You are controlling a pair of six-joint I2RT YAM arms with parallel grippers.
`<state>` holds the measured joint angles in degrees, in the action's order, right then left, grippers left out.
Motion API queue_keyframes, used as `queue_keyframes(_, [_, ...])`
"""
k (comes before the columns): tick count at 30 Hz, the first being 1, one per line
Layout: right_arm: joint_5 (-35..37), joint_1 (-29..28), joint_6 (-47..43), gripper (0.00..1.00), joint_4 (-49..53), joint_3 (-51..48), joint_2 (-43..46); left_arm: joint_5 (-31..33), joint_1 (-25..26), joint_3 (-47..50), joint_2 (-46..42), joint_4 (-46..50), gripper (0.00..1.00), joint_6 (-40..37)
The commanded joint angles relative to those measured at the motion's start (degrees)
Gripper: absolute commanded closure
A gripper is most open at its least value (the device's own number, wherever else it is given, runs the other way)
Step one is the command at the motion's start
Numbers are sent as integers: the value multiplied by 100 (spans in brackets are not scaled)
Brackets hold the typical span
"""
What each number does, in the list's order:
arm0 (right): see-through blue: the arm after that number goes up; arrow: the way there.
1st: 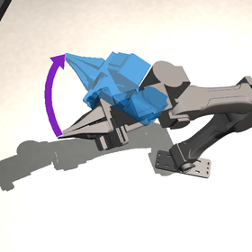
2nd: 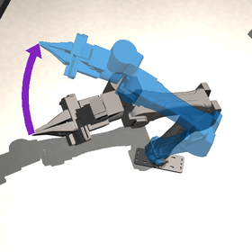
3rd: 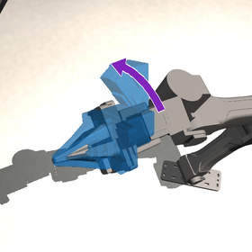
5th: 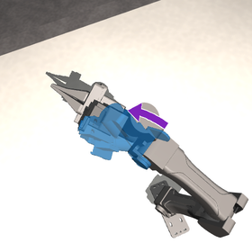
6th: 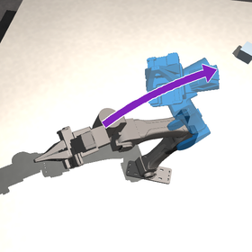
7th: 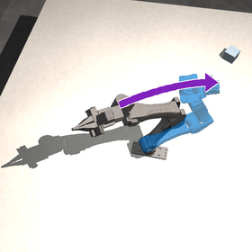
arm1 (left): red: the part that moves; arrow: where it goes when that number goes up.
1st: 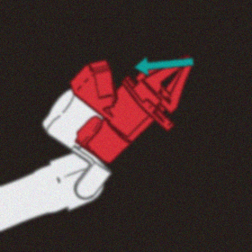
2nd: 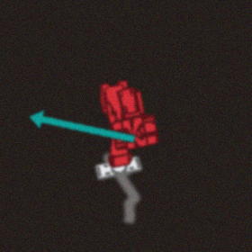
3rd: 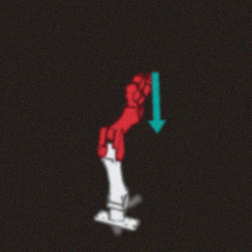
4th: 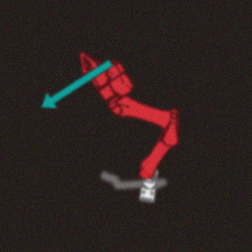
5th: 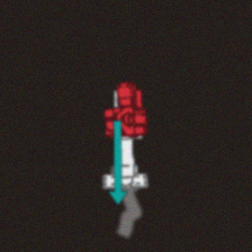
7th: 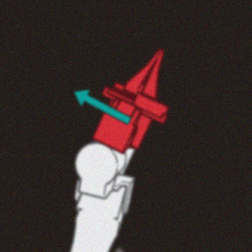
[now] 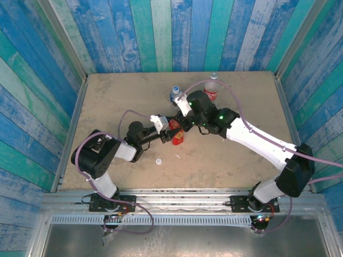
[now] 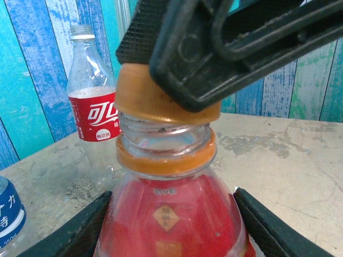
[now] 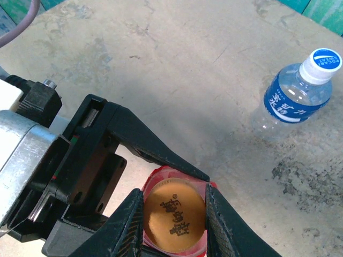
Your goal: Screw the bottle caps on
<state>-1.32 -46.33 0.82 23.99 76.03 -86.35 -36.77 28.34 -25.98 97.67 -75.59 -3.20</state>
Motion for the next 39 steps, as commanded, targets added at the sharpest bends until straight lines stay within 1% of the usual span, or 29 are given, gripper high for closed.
queue_keyframes(1, [-138,33,-74,72,605,296,-240,-67,-21,26,-117,467,42,-204])
queue_keyframes(8, [-418,9,-372,72,1146,621,-515,-75,-21,21,-120,471,43,-196])
queue_keyframes(12, [-330,-96,-593,71,1517,812,-682,-70,-21,13,-114,483,43,-207])
queue_keyframes(17, [-145,-196,-577,71,1707,779,-704,-75,-21,14,-111,491,42,-205])
queue_keyframes(24, [206,-188,-205,72,1405,393,-278,-95,-21,-3,-83,476,42,-192])
queue_keyframes(32, [108,-166,-47,69,1384,482,-597,-110,-21,4,-121,501,43,-205])
queue_keyframes(39, [115,-163,-36,69,1159,411,-375,-103,-21,5,-119,513,42,-224])
